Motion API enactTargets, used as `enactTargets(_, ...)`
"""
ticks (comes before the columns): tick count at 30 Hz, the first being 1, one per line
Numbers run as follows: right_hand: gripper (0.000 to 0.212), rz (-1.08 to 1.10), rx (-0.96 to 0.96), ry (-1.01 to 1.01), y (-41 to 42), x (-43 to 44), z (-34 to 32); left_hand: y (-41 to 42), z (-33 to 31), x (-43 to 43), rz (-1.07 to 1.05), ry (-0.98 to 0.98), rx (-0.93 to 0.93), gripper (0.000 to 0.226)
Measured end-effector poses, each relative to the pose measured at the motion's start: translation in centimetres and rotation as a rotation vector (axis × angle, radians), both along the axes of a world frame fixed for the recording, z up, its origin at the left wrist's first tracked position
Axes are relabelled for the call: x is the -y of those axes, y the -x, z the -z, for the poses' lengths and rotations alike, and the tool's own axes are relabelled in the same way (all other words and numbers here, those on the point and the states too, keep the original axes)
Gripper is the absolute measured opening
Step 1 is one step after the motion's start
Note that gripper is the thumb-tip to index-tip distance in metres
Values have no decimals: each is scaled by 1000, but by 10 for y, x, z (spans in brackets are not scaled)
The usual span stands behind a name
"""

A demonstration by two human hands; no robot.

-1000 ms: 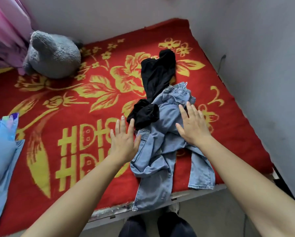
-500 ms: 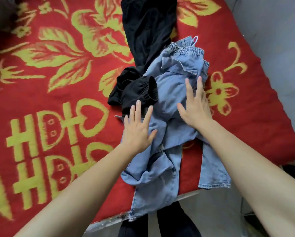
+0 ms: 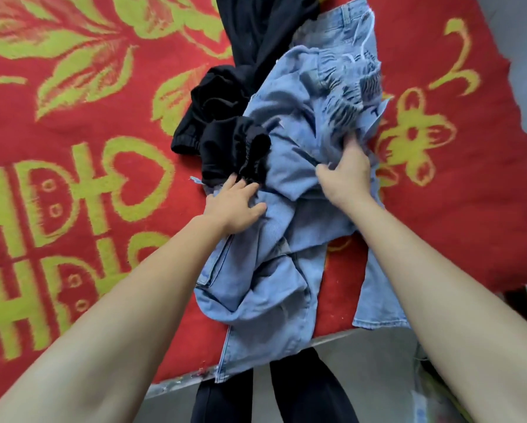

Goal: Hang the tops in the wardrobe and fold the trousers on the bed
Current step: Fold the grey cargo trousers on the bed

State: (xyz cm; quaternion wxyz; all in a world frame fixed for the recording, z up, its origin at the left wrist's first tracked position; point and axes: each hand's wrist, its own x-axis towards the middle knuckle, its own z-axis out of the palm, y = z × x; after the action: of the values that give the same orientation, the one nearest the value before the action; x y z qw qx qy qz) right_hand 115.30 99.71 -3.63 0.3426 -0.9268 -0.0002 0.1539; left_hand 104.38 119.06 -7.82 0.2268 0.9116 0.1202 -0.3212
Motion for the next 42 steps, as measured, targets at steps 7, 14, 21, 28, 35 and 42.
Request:
enactTargets(7,42,-206,121,140,74,48,46,8,10,1,-101,76,92,33)
enactTargets(14,42,-395,174,308,83,45,45,0,-38,39,-601,-27,727,50)
enactTargets(21,61,-582,-111,167,91,68,29,-27,-59,83,-200,63,583,47)
enactTargets(28,23,249,2,-206,60,77,-9,11,-60,61,-371,104,477,24)
enactTargets(35,103,372,-143,-160,35,73,-23,50,-93,64,-417,80,439,47)
enactTargets(42,38,184,-369,-207,36,93,-100,59,-181,30,-593,-13,289,31)
